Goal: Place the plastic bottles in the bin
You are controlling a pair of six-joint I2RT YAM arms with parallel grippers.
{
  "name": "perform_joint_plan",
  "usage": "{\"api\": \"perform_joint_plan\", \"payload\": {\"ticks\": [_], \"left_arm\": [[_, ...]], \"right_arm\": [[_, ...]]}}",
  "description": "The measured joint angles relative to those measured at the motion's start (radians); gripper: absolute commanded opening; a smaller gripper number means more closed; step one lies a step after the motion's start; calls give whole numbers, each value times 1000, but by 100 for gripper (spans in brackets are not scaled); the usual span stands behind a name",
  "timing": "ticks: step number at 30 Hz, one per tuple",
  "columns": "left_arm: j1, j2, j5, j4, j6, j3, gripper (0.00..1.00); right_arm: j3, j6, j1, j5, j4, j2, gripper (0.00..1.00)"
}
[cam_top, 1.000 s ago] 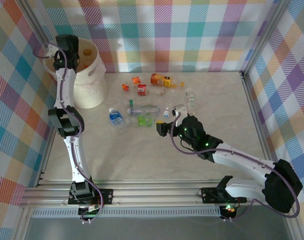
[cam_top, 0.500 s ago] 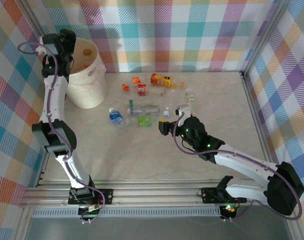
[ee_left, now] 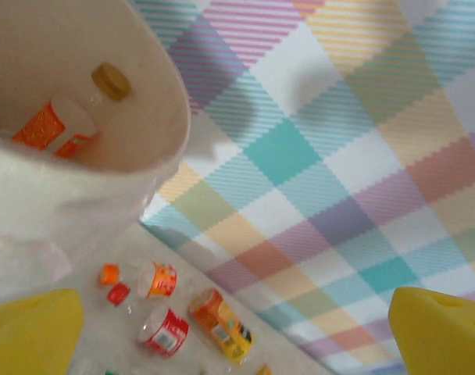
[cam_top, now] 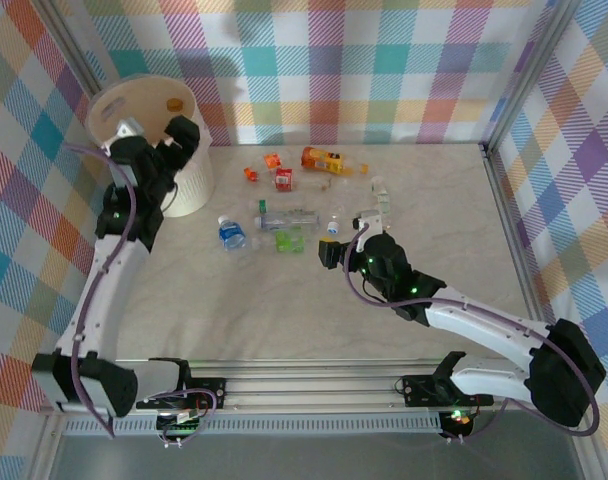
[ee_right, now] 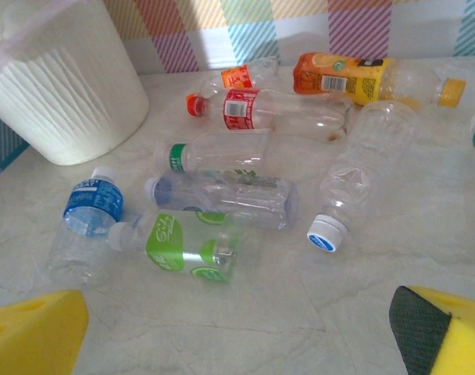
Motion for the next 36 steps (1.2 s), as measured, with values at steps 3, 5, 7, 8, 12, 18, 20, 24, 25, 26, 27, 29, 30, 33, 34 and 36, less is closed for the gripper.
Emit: {"api": "perform_joint_plan", "payload": {"ticks": [3,5,7,8,12,18,20,24,25,26,27,29,30,33,34,36], "left_arm": [[-45,-55,-2,1,3,-118,100],[-77,-68,0,9,6,-208,100],[-105,-68,7,24,11,-301,100],[-116,-64,15,31,14,-346,100],[-133,-20,26,35,25,-452,100],[-137,132,6,78,60,-478,100],[-137,203,8,86,72,-471,100],[-137,313,-31,82,72,-455,100],[-137,328,-48,78,71,-450,100],[-137,340,-65,72,71,-441,100],[-137,351,-82,66,71,-430,100],[-137,373,-106,56,74,-402,100],[-137,391,-115,51,77,-381,100],[-137,439,-122,27,93,-321,99],[-136,459,-122,18,101,-301,98],[-135,484,-121,1,114,-277,97]], "right_arm": [[8,23,0,21,-19,14,100],[21,40,0,34,-42,15,100],[35,51,0,43,-53,15,100],[44,55,0,46,-58,15,100],[58,61,0,54,-69,16,100],[70,86,0,82,-124,34,100],[84,100,0,103,-154,45,100],[111,116,0,126,-209,58,100],[115,122,0,129,-222,58,100],[117,127,0,132,-229,58,100],[118,130,0,134,-237,58,100],[118,135,0,137,-252,58,100],[118,135,0,138,-259,58,100],[118,138,0,139,-274,58,100],[118,140,0,139,-278,58,100],[118,142,0,139,-281,60,100]]}}
